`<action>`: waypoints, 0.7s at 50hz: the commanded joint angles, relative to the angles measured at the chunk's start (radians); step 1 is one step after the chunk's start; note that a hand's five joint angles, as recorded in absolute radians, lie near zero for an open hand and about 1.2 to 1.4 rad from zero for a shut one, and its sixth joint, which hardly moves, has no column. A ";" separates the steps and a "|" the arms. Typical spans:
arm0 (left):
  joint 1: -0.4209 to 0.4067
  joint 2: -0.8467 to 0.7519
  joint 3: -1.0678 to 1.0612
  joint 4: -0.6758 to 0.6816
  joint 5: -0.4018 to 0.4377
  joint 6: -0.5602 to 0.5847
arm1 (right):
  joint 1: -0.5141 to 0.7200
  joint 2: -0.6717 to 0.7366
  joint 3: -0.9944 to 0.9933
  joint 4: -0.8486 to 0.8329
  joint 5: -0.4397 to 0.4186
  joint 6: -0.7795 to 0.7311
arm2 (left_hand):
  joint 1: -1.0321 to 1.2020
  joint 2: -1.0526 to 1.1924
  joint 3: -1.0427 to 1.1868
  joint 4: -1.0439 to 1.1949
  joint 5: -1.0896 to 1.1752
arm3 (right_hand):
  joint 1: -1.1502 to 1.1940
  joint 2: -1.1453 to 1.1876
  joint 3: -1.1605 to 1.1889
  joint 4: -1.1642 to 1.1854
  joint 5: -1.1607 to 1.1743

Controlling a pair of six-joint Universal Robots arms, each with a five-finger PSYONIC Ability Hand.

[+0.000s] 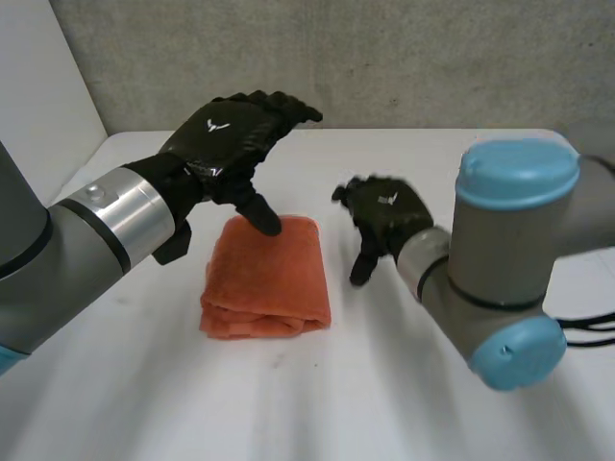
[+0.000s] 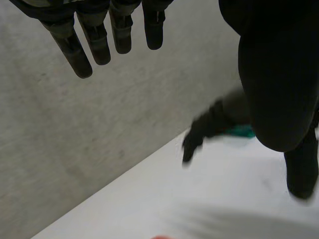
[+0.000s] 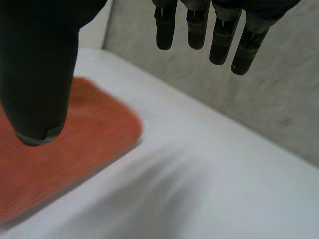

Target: Fold the laundry.

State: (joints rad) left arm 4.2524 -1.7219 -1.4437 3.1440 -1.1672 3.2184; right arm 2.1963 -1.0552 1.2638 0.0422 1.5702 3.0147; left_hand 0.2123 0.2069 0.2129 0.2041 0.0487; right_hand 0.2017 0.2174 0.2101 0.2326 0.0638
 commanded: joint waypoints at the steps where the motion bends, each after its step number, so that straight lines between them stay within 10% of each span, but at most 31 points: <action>1: 0.001 -0.002 0.028 -0.005 0.035 -0.052 | 0.019 0.017 0.092 -0.041 -0.119 0.001 | -0.008 -0.002 -0.008 0.001 -0.019 | -0.027 -0.043 -0.036 -0.058 -0.064; 35: -0.006 -0.027 0.060 -0.005 0.024 -0.083 | 0.183 0.394 -0.187 -0.147 -0.104 -0.010 | 0.004 0.010 0.004 0.012 -0.007 | 0.077 0.061 0.068 0.046 0.040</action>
State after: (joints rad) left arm 4.2460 -1.7478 -1.3836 3.1379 -1.1431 3.1348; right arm 2.3785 -0.6986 1.1077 -0.1029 1.4536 3.0122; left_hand 0.2123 0.2069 0.2129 0.2041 0.0487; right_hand 0.2017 0.2175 0.2106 0.2326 0.0637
